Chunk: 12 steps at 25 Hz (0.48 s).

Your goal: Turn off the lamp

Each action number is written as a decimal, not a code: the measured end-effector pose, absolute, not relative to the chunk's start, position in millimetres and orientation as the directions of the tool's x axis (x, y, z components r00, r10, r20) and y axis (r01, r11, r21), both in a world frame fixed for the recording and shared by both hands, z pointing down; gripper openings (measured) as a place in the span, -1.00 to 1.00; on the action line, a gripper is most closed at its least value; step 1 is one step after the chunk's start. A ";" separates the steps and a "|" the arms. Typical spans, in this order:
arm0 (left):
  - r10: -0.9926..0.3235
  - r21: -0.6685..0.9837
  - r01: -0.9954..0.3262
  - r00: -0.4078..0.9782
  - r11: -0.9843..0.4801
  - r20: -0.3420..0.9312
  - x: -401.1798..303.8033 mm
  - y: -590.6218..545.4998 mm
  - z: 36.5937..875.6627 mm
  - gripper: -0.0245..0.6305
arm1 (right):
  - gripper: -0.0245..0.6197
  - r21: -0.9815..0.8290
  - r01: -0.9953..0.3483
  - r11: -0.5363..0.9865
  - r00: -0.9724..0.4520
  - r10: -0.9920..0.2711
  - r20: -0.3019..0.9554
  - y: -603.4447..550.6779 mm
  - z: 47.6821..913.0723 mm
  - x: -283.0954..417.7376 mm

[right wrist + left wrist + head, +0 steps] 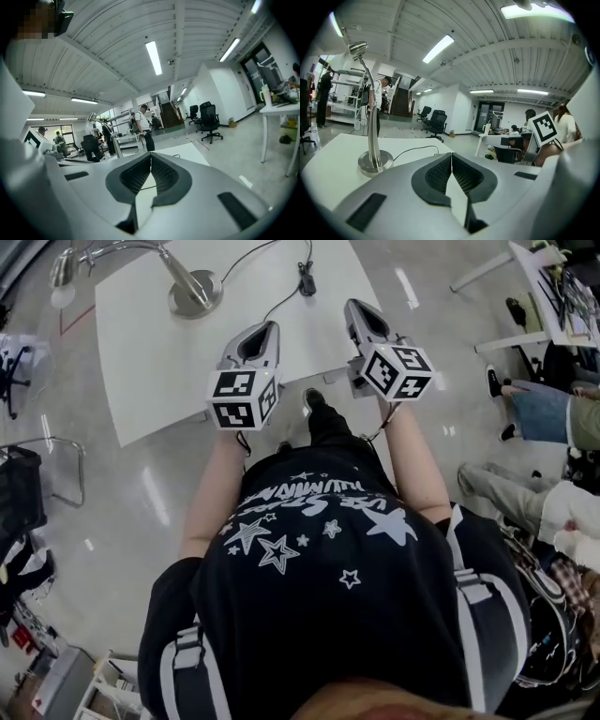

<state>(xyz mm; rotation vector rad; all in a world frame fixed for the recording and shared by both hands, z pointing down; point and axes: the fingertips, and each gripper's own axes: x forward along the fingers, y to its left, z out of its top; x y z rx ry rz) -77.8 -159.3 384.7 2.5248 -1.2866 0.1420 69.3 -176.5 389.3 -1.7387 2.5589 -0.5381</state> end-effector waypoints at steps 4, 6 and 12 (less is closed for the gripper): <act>-0.773 0.208 -0.816 0.578 -0.539 0.262 -64.4 -186.0 395.4 -0.89 | -0.90 -0.304 -0.882 0.360 -0.428 -0.882 0.198 -216.7 396.7 74.8; -0.770 0.203 -0.817 0.577 -0.540 0.274 -55.6 -200.0 400.5 -0.89 | -0.90 -0.310 -0.878 0.364 -0.435 -0.877 0.202 -235.9 399.6 81.0; -0.777 0.210 -0.834 0.552 -0.511 0.301 -28.8 -230.3 419.3 -0.89 | -0.90 -0.337 -0.860 0.382 -0.464 -0.860 0.209 -276.7 410.3 101.5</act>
